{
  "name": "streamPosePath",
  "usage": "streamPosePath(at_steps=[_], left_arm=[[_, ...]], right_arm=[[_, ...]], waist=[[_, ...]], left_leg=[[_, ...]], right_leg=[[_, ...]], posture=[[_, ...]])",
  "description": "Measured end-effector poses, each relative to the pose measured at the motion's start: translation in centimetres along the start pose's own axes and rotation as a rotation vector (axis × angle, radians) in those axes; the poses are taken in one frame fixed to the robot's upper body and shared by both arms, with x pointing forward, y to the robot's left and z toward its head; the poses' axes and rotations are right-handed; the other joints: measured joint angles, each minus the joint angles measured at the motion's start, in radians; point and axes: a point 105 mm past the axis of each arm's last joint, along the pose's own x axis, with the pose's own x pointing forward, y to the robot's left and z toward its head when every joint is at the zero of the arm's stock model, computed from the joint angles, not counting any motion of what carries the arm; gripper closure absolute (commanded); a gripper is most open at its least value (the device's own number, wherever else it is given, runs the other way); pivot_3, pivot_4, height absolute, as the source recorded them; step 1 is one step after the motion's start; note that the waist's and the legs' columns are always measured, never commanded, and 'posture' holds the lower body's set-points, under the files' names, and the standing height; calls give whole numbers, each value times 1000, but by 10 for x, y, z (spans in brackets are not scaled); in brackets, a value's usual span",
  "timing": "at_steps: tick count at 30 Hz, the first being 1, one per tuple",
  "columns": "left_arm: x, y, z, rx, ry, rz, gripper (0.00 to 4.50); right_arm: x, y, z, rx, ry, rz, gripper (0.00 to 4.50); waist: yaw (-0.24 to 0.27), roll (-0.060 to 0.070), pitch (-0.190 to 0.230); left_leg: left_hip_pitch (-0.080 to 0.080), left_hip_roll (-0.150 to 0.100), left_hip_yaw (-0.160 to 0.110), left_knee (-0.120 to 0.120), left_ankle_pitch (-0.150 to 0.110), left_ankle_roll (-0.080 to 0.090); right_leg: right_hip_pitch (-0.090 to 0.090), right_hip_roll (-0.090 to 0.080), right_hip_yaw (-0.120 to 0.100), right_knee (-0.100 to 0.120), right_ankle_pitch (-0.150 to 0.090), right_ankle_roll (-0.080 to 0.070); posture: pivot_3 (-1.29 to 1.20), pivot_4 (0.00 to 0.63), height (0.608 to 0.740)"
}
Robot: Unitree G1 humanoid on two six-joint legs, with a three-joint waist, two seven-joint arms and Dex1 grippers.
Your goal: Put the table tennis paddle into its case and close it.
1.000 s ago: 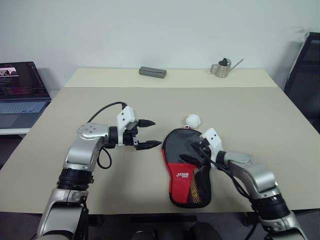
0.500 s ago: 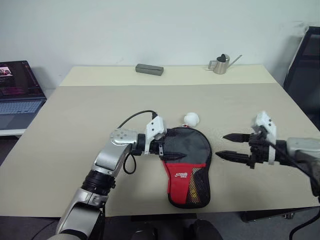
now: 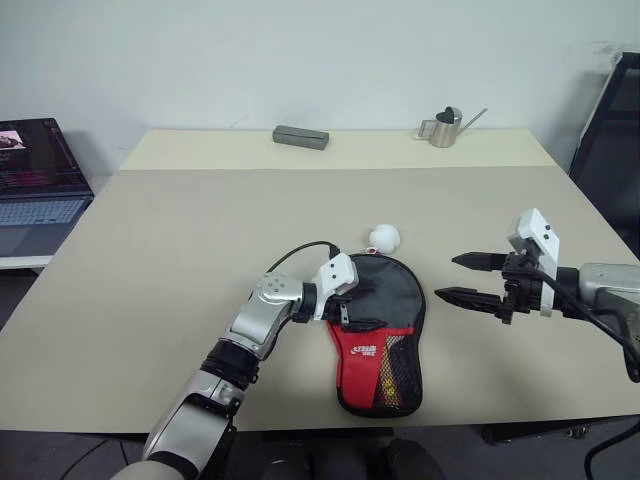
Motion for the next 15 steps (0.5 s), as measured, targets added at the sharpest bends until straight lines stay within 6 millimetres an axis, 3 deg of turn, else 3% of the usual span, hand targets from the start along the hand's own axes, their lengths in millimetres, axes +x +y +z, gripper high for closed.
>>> streamPosePath(at_steps=[5, 11, 15], left_arm=[[0, 0, -2, -5, -5, -10, 41], [-1, 0, -5, 4, -8, -14, 41], [-1, 0, -4, 7, -10, -15, 41]], right_arm=[[15, -9, 22, -33, -55, -8, 0], [54, -35, 55, 17, -144, -77, 0], [88, -58, 56, 119, -141, -181, 0]], waist=[[0, 0, 0], [-3, 2, -1], [-3, 2, -2]], left_leg=[[1, 0, 0, 0, 0, 0], [2, 0, 0, 0, 0, 0], [1, 0, -1, 0, 0, 0]], right_leg=[[0, 0, 0, 0, 0, 0], [0, 0, 0, 2, 0, 0], [-1, 0, 1, 4, 0, -1]], posture=[[0, 150, 740], [0, 150, 740], [0, 150, 740]])
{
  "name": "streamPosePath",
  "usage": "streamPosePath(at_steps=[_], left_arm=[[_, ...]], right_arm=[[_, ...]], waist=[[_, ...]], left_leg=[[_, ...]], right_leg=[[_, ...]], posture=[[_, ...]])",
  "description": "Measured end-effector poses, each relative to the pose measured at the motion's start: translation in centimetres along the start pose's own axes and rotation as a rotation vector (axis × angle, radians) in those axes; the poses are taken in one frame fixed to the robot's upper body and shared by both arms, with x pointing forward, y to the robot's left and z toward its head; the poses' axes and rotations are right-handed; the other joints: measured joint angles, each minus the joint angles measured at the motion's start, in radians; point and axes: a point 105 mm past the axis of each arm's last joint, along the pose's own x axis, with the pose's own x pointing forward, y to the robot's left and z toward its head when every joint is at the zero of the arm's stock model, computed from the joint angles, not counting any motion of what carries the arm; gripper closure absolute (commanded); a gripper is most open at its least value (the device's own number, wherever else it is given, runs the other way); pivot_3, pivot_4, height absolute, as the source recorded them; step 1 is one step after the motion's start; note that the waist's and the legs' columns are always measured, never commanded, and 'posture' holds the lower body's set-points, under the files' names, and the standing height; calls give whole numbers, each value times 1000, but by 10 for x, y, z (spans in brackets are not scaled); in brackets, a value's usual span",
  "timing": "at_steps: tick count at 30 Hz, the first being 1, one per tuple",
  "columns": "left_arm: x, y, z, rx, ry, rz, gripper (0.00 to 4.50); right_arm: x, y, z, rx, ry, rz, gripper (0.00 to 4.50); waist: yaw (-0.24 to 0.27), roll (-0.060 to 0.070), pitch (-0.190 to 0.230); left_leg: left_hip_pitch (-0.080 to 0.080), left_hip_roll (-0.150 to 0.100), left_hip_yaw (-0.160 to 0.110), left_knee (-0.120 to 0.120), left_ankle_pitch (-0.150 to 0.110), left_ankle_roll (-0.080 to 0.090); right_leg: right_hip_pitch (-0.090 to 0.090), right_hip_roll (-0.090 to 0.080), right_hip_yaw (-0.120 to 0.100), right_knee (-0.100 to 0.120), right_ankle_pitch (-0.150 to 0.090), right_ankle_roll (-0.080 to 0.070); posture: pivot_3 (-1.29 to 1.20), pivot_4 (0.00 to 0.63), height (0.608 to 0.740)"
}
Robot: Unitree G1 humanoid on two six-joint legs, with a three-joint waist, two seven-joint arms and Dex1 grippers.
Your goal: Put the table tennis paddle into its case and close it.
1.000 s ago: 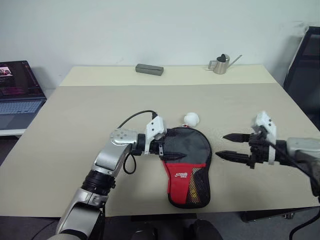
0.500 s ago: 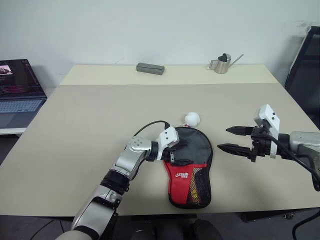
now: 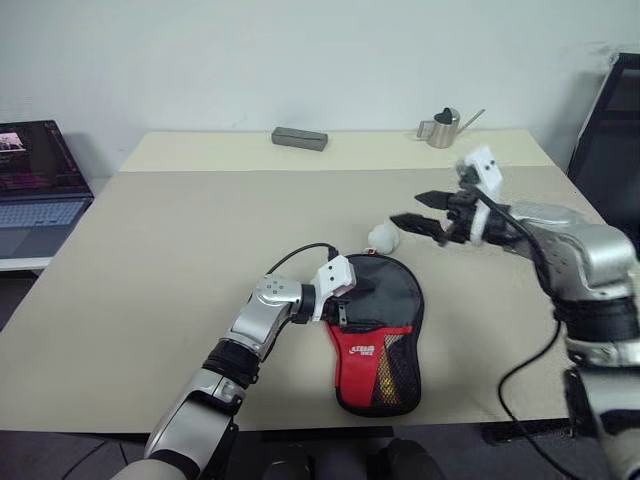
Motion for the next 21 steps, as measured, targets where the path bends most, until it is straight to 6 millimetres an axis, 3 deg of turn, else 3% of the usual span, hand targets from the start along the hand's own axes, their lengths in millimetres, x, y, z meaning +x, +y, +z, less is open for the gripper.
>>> streamPosePath(at_steps=[4, 12, 21], left_arm=[[0, -1, 0, 0, -2, -2, 41], [-2, -3, -1, 2, -1, 3, 41], [-2, -4, -2, 3, -4, 5, 41]], right_arm=[[30, -16, -30, 63, 83, -90, 0], [54, -34, -64, 116, 153, -193, 0], [73, -26, -72, 141, 162, -193, 0]], waist=[[0, 0, 0], [-5, 2, -1], [-14, 3, -1]], left_leg=[[0, 0, 1, 0, 0, 0], [0, 0, 2, 0, 0, 0], [0, 0, 2, 0, 0, 0]], right_leg=[[-1, 0, 1, 0, 0, 0], [-1, 0, 1, 1, 0, 0], [-1, 0, 1, 1, 0, 0]], posture=[[0, 150, 740], [0, 150, 740], [0, 150, 740]])
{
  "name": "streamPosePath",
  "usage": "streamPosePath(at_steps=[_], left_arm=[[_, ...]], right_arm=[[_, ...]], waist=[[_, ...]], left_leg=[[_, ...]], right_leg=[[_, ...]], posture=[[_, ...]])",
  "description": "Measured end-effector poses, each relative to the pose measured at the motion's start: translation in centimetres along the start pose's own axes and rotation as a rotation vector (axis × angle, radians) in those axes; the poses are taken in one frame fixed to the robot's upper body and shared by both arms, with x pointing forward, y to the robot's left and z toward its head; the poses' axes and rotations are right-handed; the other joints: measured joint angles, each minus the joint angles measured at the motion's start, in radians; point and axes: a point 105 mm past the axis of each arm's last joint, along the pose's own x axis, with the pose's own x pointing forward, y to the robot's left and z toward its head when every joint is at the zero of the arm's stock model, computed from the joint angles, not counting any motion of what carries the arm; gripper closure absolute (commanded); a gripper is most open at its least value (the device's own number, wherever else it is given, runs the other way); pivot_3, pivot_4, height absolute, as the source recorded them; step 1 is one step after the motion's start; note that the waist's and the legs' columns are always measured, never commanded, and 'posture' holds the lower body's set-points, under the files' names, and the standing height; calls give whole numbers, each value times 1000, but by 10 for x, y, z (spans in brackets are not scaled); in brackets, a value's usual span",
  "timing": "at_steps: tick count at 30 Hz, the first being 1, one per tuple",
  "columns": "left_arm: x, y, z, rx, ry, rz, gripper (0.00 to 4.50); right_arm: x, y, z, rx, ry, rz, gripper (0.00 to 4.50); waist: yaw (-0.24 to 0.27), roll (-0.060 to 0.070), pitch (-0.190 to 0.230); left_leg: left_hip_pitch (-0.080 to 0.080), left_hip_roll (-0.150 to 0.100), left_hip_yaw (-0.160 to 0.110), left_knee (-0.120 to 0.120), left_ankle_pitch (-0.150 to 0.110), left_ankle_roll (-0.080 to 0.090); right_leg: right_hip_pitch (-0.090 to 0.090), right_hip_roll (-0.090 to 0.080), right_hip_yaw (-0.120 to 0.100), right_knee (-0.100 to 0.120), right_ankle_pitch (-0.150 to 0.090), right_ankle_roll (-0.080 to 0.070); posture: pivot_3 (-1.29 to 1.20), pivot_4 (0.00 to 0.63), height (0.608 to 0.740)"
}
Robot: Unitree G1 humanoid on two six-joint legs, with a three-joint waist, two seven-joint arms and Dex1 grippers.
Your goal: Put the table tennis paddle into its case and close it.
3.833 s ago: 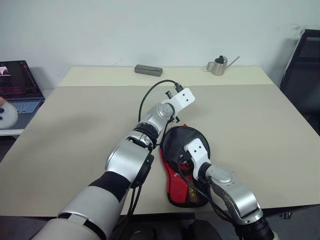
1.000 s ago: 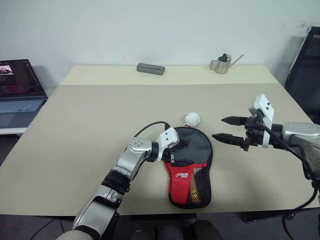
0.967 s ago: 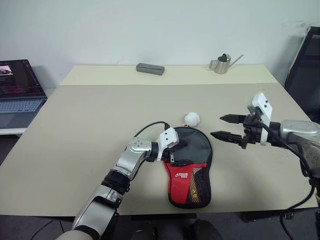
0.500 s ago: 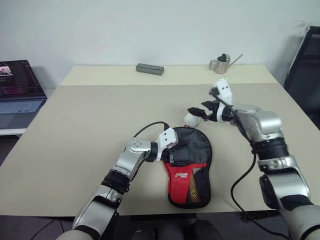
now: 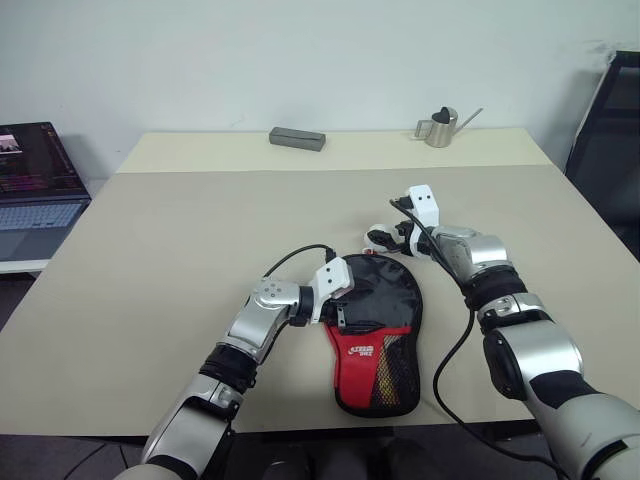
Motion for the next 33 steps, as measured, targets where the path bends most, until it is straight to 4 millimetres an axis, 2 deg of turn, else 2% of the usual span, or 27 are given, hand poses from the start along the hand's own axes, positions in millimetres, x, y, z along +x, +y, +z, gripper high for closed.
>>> streamPosePath(at_steps=[8, 11, 17, 20, 23, 26, 33], left_arm=[[-1, -1, 0, 4, -2, 6, 41], [-1, -1, 0, 4, -3, 11, 0], [-1, -2, -1, 2, -4, 16, 0], [-1, -2, -1, 0, -4, 17, 0], [0, -2, -4, -10, 0, 18, 0], [0, -2, -6, -16, 0, 17, 0], [0, -4, -9, -31, 2, 15, 0]], right_arm=[[5, 5, -10, -3, 33, 19, 0], [6, 8, -10, -16, 33, 24, 544], [6, 8, -10, -39, 32, 21, 2558], [7, 9, -9, -50, 29, 23, 3425], [7, 9, -8, -78, 25, 18, 3894], [7, 7, -6, -97, 15, 9, 4073], [-1, -8, -1, -118, 0, -35, 4116]], waist=[[-2, 1, 0], [-2, 2, -1], [-2, 4, -2], [-2, 5, -3], [-2, 6, -3], [-2, 7, -5], [-2, 9, -7]], left_leg=[[0, 0, -2, 0, 0, 0], [0, 0, -2, 0, 0, 0], [0, 0, -2, 0, 0, 0], [0, 0, -2, 0, 0, 0], [0, 0, -2, 0, 0, 0], [0, 0, -2, 0, 0, 0], [0, 0, -2, 0, 0, 0]], right_leg=[[0, 0, 0, 0, 0, 0], [0, 0, 0, 0, 0, 0], [0, 0, 0, 0, 0, 0], [0, 0, 0, 0, 0, 0], [0, 0, 0, 0, 0, 0], [0, 0, 0, 0, 0, 0], [1, 0, 0, 0, 0, 0]], posture=[[0, 150, 740], [0, 150, 740], [0, 150, 740], [0, 150, 740], [0, 150, 740], [0, 150, 740], [0, 150, 740]])
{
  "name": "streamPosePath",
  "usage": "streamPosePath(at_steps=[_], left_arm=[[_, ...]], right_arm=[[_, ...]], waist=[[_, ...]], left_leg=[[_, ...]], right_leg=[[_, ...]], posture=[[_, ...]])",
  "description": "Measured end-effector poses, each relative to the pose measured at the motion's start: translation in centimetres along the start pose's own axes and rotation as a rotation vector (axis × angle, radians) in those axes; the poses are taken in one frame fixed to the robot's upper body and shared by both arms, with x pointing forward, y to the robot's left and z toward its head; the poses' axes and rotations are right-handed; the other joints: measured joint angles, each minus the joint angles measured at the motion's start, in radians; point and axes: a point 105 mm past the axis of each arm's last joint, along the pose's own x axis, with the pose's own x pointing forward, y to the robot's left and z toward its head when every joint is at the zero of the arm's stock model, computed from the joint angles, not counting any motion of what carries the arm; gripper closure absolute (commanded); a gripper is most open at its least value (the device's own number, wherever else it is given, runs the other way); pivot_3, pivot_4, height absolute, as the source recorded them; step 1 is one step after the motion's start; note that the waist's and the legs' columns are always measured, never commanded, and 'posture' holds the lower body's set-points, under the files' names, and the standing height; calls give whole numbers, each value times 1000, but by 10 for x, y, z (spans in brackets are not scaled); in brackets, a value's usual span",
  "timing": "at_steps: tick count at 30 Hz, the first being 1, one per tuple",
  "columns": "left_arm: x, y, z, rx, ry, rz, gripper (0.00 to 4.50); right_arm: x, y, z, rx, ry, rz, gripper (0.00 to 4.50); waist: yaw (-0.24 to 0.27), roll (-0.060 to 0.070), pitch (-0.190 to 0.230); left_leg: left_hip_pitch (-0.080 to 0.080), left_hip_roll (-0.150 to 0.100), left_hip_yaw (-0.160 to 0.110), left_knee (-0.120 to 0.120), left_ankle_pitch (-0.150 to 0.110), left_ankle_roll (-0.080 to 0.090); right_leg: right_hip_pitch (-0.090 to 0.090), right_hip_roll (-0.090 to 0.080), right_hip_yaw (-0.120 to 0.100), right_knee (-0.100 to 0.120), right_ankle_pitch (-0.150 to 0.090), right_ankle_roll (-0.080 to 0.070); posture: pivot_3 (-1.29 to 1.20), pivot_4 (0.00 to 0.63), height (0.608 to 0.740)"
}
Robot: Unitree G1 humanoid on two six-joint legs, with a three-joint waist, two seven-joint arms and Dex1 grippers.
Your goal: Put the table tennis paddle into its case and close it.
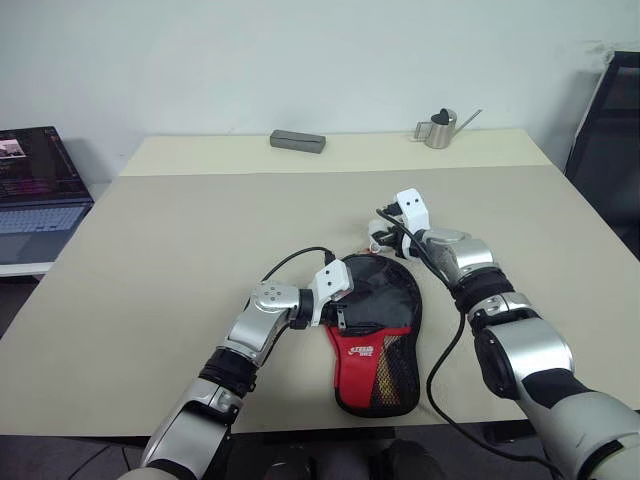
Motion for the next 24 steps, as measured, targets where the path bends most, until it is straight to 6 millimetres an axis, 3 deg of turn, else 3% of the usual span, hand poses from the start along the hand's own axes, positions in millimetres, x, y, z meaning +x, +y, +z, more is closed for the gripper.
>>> streamPosePath(at_steps=[7, 15, 19, 24], left_arm=[[1, -1, 0, -4, -2, -3, 0], [1, -2, -1, -8, -2, -8, 0], [2, -3, -1, -10, -3, -17, 0], [3, -4, -2, -11, 0, -28, 0]], right_arm=[[-14, -25, -2, -20, -2, -58, 4117], [-47, -57, -26, -63, 38, -108, 4143], [-70, -62, -40, -79, 79, -100, 4143], [-102, -53, -46, -100, 116, -50, 4143]], waist=[[2, 1, -1], [5, 2, -2], [10, 2, -2], [15, 3, -3]], left_leg=[[0, 0, 1, 0, 0, 0], [0, 0, 2, 0, 0, 0], [0, 0, 2, 0, 0, 0], [0, 0, 2, 0, 0, 0]], right_leg=[[1, 0, 0, 0, 0, 0], [1, 0, 0, 0, 0, 0], [1, 0, 0, -1, 0, 0], [2, 0, 0, -1, 0, 0]], posture=[[0, 150, 740], [0, 150, 740], [0, 150, 740], [0, 150, 740]])
